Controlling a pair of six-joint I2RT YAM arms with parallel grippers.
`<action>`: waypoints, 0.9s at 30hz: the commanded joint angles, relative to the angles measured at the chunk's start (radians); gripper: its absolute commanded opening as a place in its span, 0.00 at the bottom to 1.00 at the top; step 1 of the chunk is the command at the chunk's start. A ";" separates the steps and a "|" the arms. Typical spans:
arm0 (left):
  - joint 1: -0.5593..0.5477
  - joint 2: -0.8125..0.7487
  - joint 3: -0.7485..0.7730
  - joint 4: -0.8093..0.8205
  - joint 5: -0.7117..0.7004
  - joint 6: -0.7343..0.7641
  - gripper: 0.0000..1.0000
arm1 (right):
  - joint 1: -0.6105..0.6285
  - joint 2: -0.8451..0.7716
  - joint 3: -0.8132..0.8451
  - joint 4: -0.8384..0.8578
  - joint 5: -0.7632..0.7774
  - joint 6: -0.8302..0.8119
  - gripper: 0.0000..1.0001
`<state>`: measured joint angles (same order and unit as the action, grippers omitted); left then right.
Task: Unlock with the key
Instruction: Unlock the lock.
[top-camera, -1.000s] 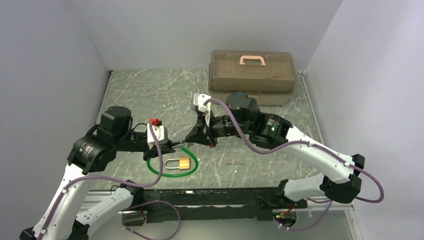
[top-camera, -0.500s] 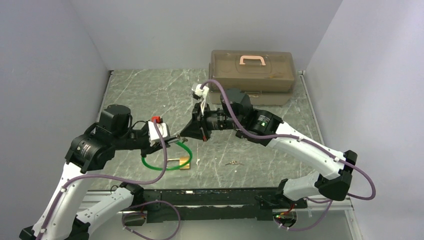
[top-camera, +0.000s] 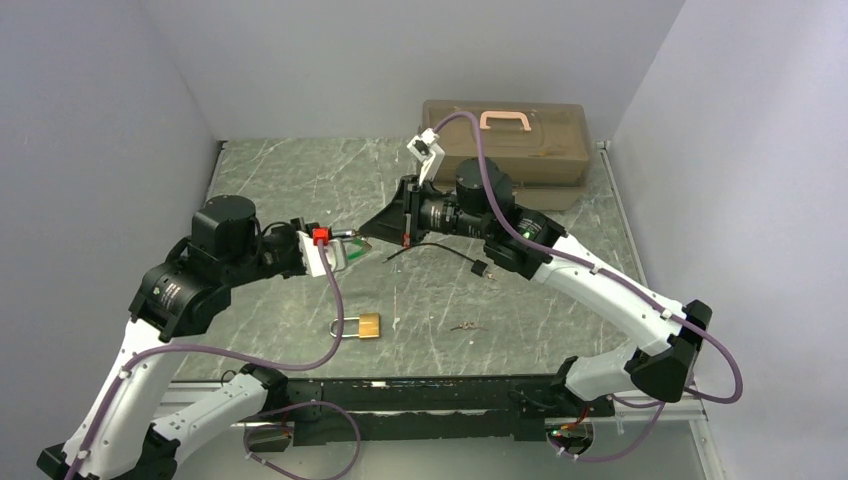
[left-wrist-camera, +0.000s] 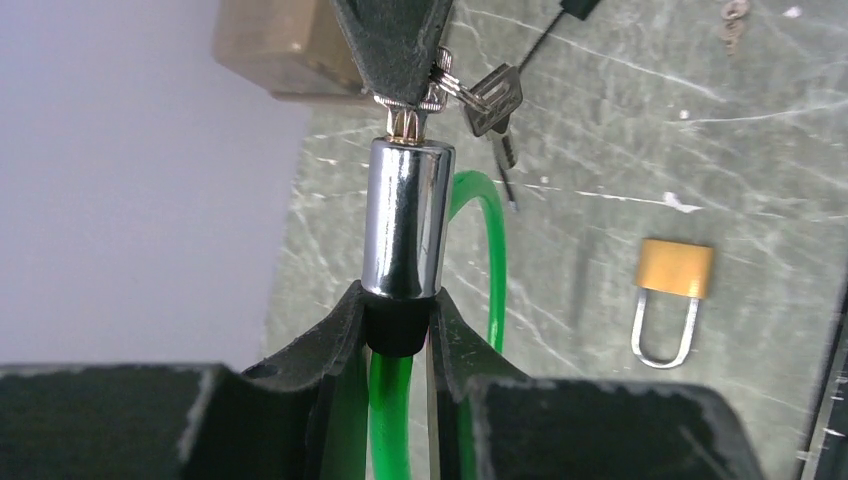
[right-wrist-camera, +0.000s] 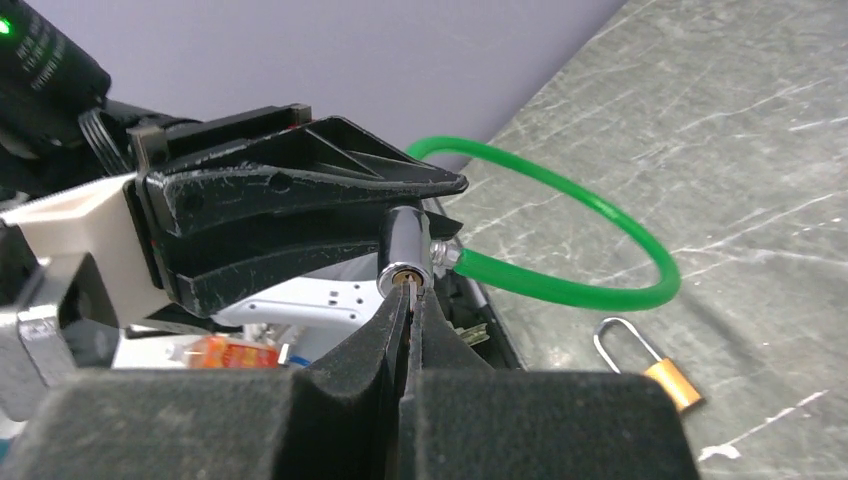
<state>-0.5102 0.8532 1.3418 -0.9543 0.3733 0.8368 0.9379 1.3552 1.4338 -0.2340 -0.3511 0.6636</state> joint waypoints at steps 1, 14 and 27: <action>-0.010 -0.055 0.002 0.268 -0.104 0.147 0.00 | -0.026 0.014 -0.017 -0.029 -0.109 0.166 0.00; -0.123 -0.134 -0.199 0.465 -0.354 0.381 0.00 | -0.071 0.085 0.054 -0.037 -0.215 0.352 0.00; -0.132 -0.099 -0.057 0.313 -0.266 0.175 0.00 | -0.150 -0.019 0.173 -0.062 -0.157 0.202 0.61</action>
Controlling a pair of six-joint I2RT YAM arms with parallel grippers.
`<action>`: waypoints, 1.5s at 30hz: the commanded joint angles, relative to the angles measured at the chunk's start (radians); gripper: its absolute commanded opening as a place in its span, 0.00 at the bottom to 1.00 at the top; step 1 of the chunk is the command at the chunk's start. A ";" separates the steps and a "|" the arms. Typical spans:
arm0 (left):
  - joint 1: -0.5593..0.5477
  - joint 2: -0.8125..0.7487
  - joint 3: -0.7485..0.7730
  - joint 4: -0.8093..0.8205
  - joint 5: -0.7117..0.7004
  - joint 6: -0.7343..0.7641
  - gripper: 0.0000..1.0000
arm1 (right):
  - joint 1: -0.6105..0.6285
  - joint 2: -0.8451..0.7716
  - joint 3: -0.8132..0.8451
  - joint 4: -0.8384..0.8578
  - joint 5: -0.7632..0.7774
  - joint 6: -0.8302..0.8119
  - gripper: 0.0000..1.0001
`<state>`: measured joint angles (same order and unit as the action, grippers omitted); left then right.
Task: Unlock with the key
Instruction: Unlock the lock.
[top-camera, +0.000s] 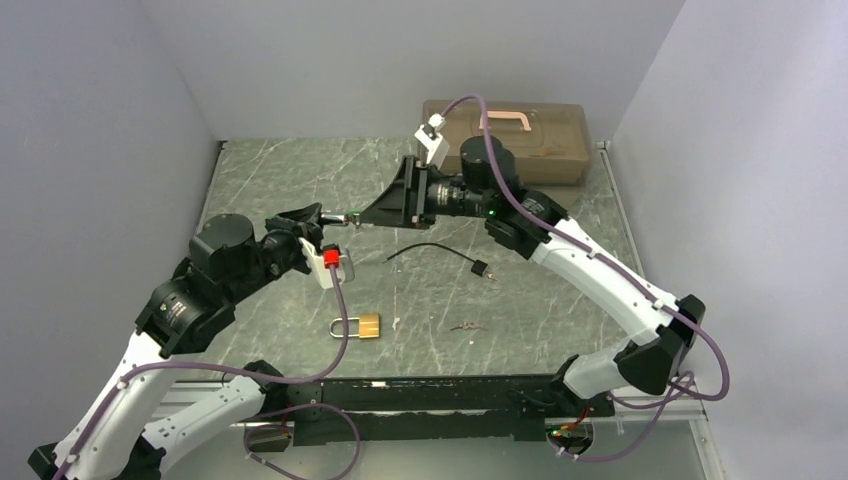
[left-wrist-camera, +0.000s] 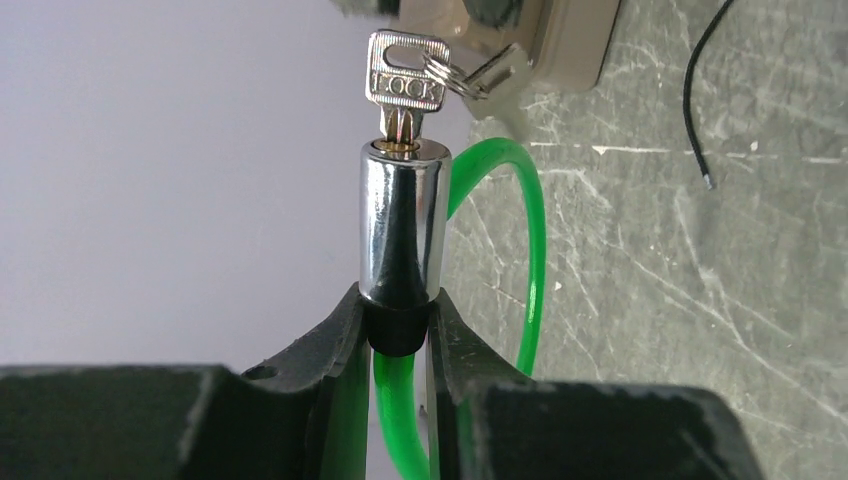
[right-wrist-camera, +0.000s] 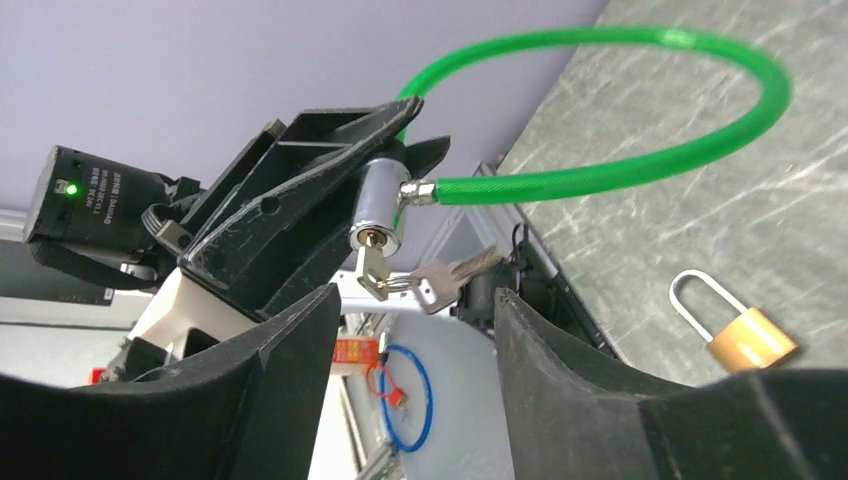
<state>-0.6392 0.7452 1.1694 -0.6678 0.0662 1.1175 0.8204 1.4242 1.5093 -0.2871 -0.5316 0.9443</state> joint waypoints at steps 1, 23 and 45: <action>-0.002 0.023 0.150 -0.004 0.056 -0.139 0.00 | -0.040 -0.113 0.123 -0.031 0.054 -0.126 0.63; 0.077 0.240 0.519 -0.282 0.639 -0.609 0.00 | 0.086 -0.332 -0.190 0.207 -0.119 -0.840 0.78; 0.324 0.218 0.565 -0.072 0.918 -0.903 0.00 | 0.172 -0.499 -0.467 0.205 0.193 -0.870 0.00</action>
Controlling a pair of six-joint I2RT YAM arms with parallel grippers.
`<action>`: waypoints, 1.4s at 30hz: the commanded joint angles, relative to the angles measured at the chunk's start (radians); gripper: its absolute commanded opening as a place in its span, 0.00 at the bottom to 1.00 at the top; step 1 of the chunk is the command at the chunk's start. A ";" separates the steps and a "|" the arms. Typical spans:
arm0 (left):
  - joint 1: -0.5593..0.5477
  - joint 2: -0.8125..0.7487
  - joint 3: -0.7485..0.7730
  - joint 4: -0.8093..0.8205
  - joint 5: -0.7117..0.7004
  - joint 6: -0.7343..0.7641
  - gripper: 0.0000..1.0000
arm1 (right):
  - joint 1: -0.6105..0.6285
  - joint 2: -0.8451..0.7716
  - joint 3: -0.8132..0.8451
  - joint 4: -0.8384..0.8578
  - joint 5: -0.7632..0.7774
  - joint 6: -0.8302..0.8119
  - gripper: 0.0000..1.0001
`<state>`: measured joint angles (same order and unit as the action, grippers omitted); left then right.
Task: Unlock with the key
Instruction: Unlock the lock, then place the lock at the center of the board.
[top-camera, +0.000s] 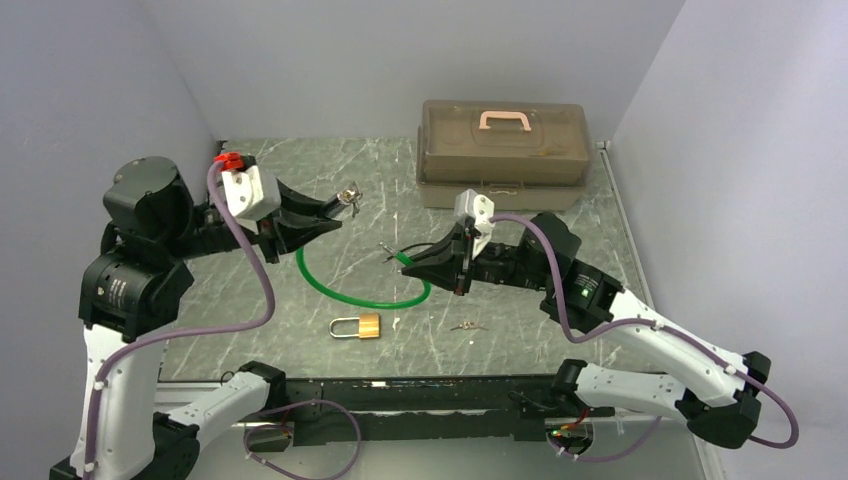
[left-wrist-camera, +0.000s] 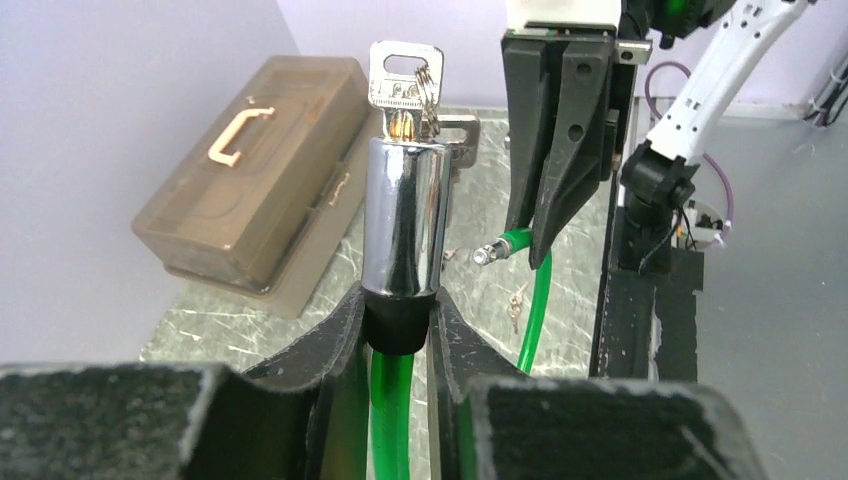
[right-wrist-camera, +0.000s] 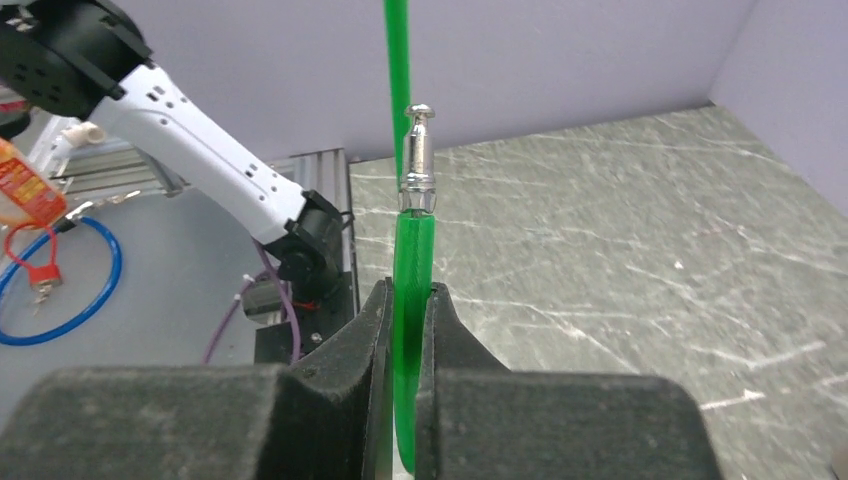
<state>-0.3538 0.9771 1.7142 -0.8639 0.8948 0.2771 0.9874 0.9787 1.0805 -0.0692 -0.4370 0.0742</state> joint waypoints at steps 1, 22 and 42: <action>0.044 -0.007 0.003 0.109 0.059 -0.047 0.00 | 0.003 -0.055 -0.046 -0.023 0.132 -0.001 0.00; 0.212 0.589 -0.207 0.140 -0.417 0.239 0.00 | -0.073 0.398 -0.238 0.263 0.699 0.253 0.00; 0.251 0.950 -0.066 0.135 -0.561 0.307 0.38 | -0.222 0.867 0.033 0.157 0.687 0.341 0.00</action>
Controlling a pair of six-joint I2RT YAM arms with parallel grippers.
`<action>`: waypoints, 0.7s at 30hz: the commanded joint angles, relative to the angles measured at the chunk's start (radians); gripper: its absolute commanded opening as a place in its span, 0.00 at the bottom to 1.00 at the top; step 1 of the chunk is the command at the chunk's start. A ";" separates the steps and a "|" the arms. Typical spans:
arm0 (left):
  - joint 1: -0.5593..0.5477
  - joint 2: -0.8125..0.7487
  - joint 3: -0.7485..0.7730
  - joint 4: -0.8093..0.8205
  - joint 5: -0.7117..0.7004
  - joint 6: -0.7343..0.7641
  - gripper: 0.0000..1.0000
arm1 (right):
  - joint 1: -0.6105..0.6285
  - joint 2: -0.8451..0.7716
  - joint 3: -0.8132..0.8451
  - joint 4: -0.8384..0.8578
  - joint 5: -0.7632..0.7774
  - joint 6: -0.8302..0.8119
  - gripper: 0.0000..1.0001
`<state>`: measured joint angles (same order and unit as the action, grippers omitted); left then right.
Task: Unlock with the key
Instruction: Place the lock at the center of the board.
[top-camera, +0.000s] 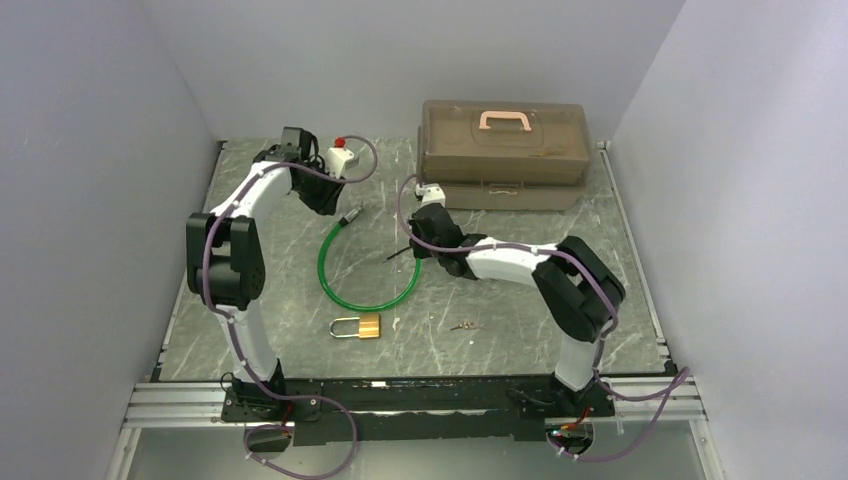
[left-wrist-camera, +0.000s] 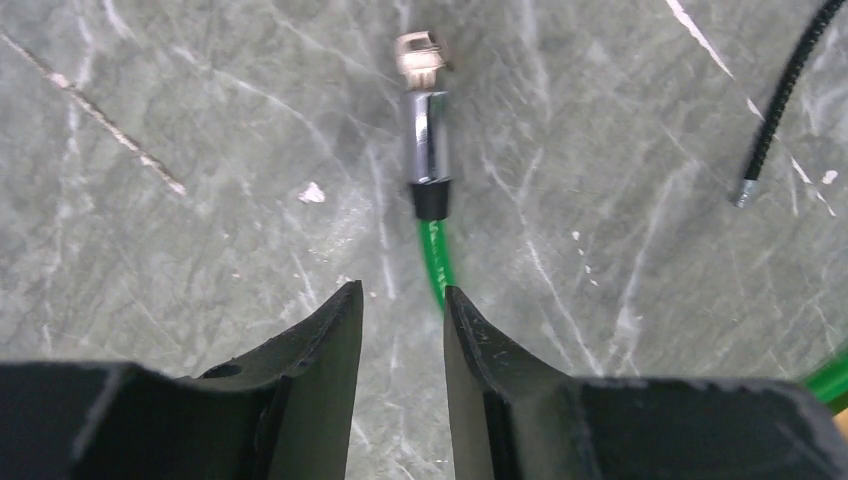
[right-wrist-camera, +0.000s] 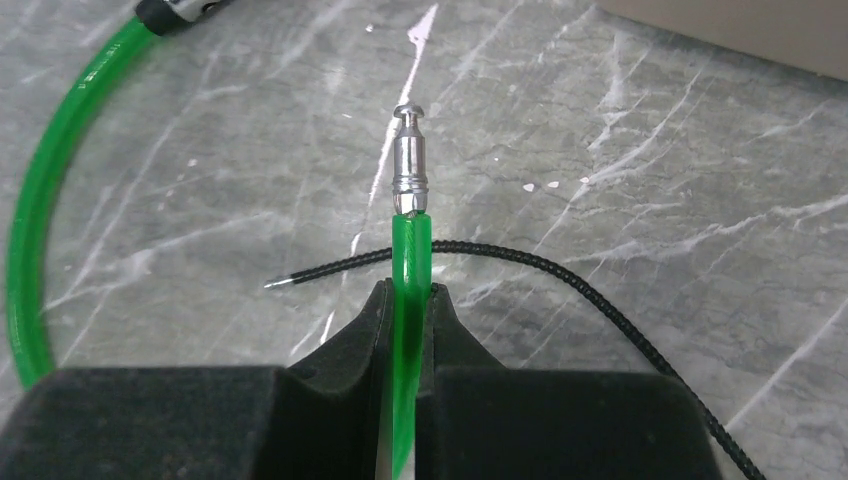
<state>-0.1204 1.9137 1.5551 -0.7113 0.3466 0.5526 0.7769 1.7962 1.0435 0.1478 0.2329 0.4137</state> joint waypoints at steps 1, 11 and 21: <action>0.023 0.020 0.108 -0.034 -0.003 0.035 0.39 | -0.012 0.066 0.085 -0.068 0.025 0.006 0.00; 0.096 -0.104 0.204 -0.329 0.203 0.038 0.99 | -0.030 0.170 0.224 -0.187 -0.002 -0.008 0.28; 0.169 -0.492 0.056 -0.454 0.186 -0.057 0.99 | -0.087 -0.154 0.261 -0.397 -0.167 0.139 0.99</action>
<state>0.0414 1.5990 1.6741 -1.1107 0.5610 0.5468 0.7467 1.8511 1.2453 -0.1604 0.2050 0.4244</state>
